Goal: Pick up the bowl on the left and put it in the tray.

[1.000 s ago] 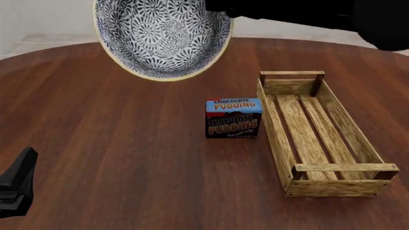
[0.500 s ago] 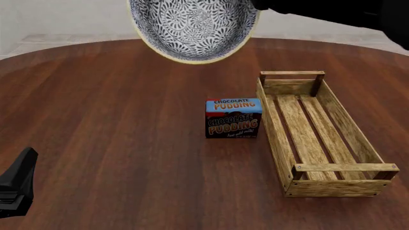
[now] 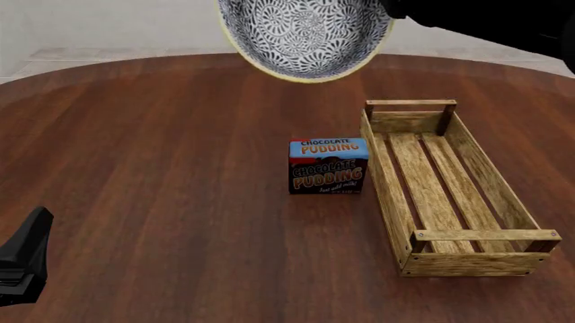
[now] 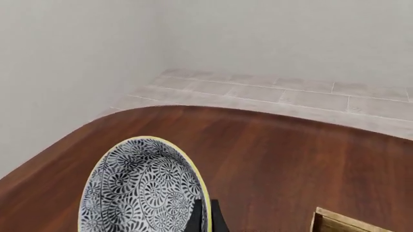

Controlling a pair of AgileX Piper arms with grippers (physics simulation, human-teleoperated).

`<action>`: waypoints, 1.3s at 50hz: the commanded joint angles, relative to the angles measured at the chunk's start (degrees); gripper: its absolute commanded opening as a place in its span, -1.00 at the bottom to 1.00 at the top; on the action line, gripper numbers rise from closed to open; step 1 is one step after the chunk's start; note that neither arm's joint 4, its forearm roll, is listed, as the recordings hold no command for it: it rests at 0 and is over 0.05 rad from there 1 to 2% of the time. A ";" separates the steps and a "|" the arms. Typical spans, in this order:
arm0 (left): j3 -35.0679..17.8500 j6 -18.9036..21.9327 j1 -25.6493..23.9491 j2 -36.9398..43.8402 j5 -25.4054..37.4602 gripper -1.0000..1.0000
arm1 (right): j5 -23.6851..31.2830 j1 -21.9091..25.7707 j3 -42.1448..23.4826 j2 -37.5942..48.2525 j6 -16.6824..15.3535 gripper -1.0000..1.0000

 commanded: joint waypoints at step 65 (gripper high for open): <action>0.00 0.00 0.00 0.00 0.00 1.00 | -7.67 -16.19 13.86 -6.53 14.62 -1.00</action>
